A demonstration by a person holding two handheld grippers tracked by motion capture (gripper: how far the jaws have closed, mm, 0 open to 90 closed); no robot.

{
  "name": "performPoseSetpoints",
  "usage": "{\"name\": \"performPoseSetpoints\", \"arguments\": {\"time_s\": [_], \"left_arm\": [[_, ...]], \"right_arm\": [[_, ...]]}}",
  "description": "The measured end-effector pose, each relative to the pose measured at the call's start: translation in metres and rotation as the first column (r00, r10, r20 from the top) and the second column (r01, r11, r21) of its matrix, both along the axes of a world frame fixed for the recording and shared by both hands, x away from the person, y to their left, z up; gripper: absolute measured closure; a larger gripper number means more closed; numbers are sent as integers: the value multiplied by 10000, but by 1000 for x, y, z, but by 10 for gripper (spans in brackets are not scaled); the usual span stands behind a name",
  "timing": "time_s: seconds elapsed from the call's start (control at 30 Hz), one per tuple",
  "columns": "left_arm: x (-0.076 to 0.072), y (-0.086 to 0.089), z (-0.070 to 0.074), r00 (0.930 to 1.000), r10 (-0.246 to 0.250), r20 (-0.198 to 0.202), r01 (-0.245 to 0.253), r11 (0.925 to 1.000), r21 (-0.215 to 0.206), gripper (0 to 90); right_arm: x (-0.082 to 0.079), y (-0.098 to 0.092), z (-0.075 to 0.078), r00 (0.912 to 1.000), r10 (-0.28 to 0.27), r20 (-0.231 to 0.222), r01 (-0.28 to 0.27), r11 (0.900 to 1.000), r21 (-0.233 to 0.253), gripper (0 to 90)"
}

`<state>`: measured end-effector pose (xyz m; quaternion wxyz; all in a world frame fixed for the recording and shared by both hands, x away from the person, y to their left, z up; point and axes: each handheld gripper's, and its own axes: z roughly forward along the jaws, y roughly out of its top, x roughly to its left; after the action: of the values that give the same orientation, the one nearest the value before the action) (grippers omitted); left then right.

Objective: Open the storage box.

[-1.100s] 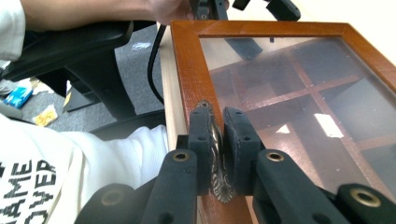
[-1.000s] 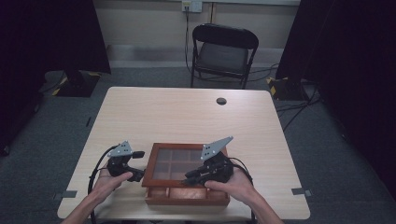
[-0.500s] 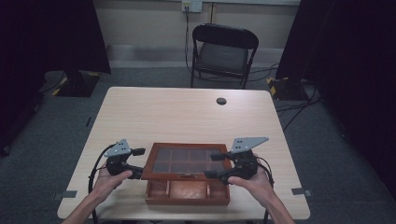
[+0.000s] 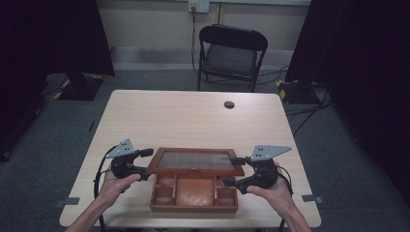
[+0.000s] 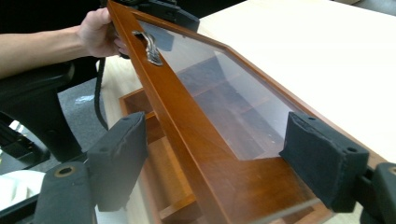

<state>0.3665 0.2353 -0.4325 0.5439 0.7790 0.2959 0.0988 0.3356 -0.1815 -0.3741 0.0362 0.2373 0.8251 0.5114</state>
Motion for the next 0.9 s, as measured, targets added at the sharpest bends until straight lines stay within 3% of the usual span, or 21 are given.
{"name": "performPoseSetpoints", "arguments": {"time_s": [0.6,0.9], "left_arm": [[3,-4,15,9991,-93,408,95,9999,-48,336],[5,-6,18,9991,-232,349,236,9996,-124,364]], "right_arm": [[20,-9,-3,9958,-883,231,885,9960,-115,258],[29,-7,-5,9964,-851,52,851,9963,94,319]]}}
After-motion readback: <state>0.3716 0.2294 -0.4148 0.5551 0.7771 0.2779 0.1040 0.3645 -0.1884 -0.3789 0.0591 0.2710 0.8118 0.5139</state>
